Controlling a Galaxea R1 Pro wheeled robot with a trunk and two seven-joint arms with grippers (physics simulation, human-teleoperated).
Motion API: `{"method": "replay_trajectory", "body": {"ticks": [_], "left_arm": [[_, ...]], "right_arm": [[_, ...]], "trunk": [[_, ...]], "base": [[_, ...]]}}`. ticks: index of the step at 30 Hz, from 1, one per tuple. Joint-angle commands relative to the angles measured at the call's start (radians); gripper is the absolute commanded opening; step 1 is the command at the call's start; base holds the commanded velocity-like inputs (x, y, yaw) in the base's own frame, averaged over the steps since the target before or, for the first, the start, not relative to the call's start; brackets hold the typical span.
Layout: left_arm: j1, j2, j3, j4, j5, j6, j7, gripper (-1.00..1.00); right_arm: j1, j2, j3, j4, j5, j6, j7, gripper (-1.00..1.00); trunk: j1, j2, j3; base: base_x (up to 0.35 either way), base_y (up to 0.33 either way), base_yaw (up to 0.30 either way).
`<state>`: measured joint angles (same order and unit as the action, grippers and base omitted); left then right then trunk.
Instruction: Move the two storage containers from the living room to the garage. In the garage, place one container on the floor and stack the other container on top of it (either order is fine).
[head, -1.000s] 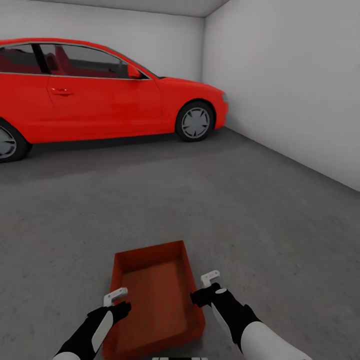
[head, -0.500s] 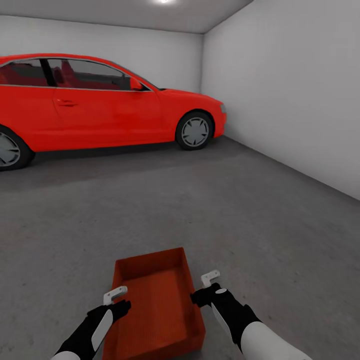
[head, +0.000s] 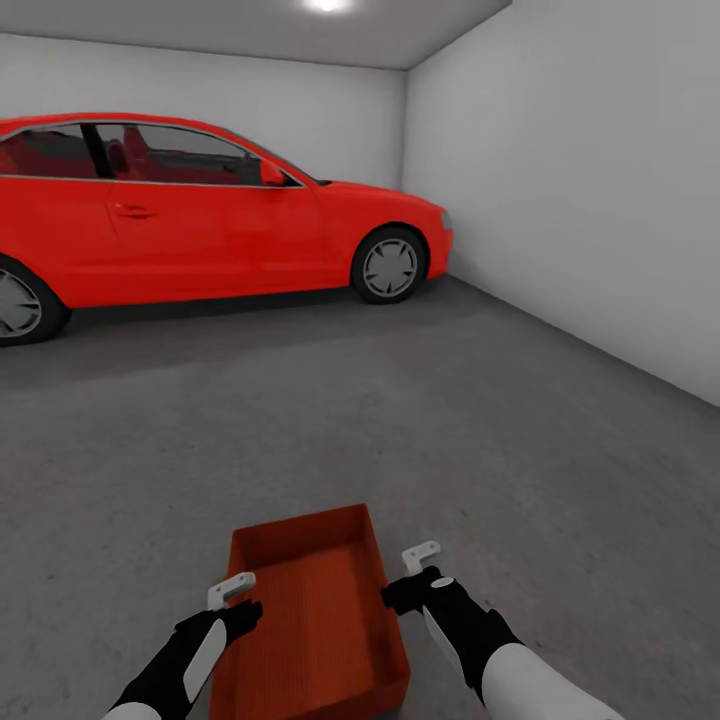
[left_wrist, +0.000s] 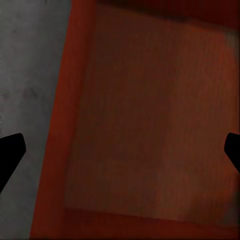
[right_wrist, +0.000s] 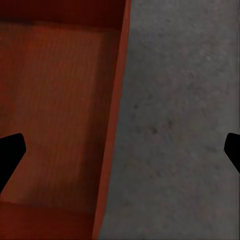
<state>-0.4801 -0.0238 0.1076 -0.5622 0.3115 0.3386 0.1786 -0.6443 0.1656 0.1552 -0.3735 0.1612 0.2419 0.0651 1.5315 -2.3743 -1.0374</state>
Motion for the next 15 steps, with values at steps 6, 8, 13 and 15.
{"method": "replay_trajectory", "body": {"ticks": [6, 8, 13, 15], "left_arm": [[0.0, -0.001, 0.003, -0.002, 0.011, 0.005, 0.005, 1.0], [0.0, -0.001, 0.003, -0.002, 0.011, 0.005, 0.005, 1.0], [0.0, -0.001, 0.003, -0.002, 0.011, 0.005, 0.005, 1.0], [0.0, -0.001, 0.003, -0.002, 0.011, 0.005, 0.005, 1.0]], "right_arm": [[0.0, 0.0, 0.001, -0.002, 0.011, 0.007, 0.004, 1.0], [0.0, 0.0, 0.001, -0.002, 0.011, 0.007, 0.004, 1.0], [0.0, 0.0, 0.001, -0.003, 0.011, 0.007, 0.004, 1.0], [0.0, -0.001, 0.001, -0.004, 0.011, 0.007, 0.004, 1.0]], "trunk": [[-0.023, 0.042, 0.018], [-0.031, 0.056, 0.024], [-0.05, 0.091, 0.04], [-0.058, 0.105, 0.046]], "base": [[0.0, 0.0, 0.0], [0.0, 0.0, 0.0], [0.0, 0.0, 0.0], [0.0, 0.0, 0.0]]}}
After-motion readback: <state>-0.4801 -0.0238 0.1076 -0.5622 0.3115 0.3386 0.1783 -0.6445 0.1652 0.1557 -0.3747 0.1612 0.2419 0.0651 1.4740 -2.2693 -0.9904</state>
